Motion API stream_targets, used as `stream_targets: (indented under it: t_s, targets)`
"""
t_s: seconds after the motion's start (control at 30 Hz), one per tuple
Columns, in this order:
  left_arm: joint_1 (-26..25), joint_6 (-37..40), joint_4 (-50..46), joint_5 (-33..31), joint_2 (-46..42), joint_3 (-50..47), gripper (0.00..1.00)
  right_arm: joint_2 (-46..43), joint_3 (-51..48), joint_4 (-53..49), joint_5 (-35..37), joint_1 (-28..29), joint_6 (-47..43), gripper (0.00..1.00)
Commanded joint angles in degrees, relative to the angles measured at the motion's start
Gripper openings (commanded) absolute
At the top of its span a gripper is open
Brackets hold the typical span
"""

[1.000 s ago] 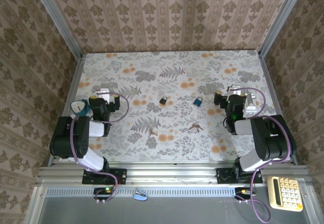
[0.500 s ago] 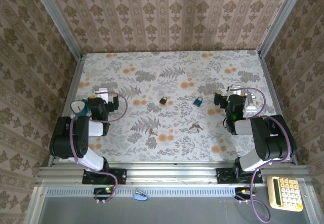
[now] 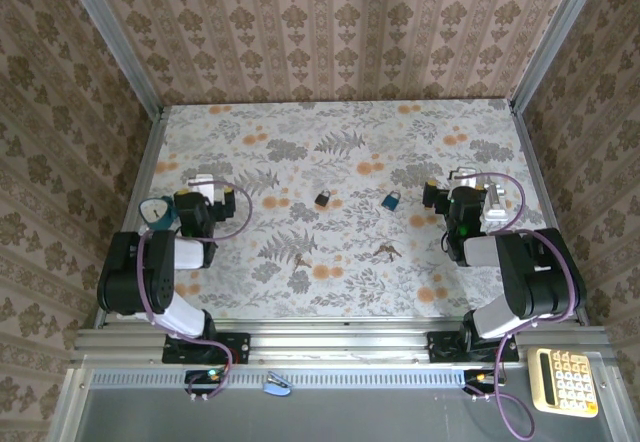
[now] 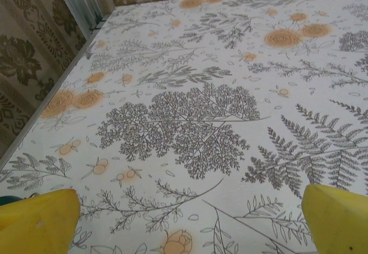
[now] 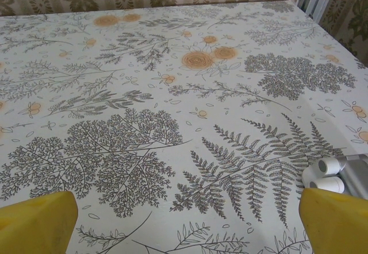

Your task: Unlock with the key

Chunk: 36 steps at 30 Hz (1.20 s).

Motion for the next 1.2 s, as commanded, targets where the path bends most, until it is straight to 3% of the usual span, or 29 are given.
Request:
stream_targets:
  t_s: [0.0,0.17,0.27,0.33,0.37,0.53,0.63,0.73,0.87,0.93,1.1,1.17]
  targets:
    - [-1.12,0.27,-7.81,-2.17,-5.64,3.84,1.00,-6.10,4.32,-9.69,1.04,0.92,-1.24,1.00]
    - [-4.25,-0.15,-16.75,-11.41,-11.58,7.51,1.00,-14.87,11.39,-26.06,0.64,0.87,3.15,1.00]
    - [-3.96,-5.16,-22.63,-9.93,-14.82,10.06,1.00,-16.24,16.66,-36.87,-1.46,0.72,11.00,1.00]
    - [-3.72,-12.38,-27.36,-6.25,-17.56,11.27,1.00,-15.74,21.31,-50.05,0.57,0.06,23.49,1.00]
    - [-3.74,-15.82,-29.55,-5.14,-18.97,11.97,1.00,-14.99,22.79,-52.58,-1.87,-0.66,25.53,1.00]
    - [-3.52,-24.65,-29.13,3.02,-26.53,9.46,1.00,-14.53,22.21,-48.89,-17.08,-1.61,28.03,0.89]
    - [-3.71,-28.07,-41.94,5.82,-28.70,12.89,1.00,-16.30,21.17,-48.12,-21.30,-0.63,32.44,0.83]
    - [-5.44,-30.90,-51.64,8.30,-31.73,13.85,0.96,-15.88,24.54,-55.26,-25.49,2.85,32.85,0.70]
    - [-7.99,-36.68,-65.08,9.52,-34.93,13.59,0.87,-14.38,27.28,-62.51,-25.32,11.73,32.01,0.60]
    - [-9.09,-39.88,-68.49,11.36,-36.37,11.57,0.82,-12.86,28.49,-64.90,-25.20,15.94,32.19,0.57]
    - [-12.69,-47.93,-71.53,14.93,-40.88,4.25,0.78,-7.55,29.71,-64.45,-27.33,26.63,33.71,0.60]
    - [-14.16,-50.05,-72.39,15.32,-42.95,2.24,0.78,-4.24,30.99,-65.22,-25.16,30.89,34.54,0.53]
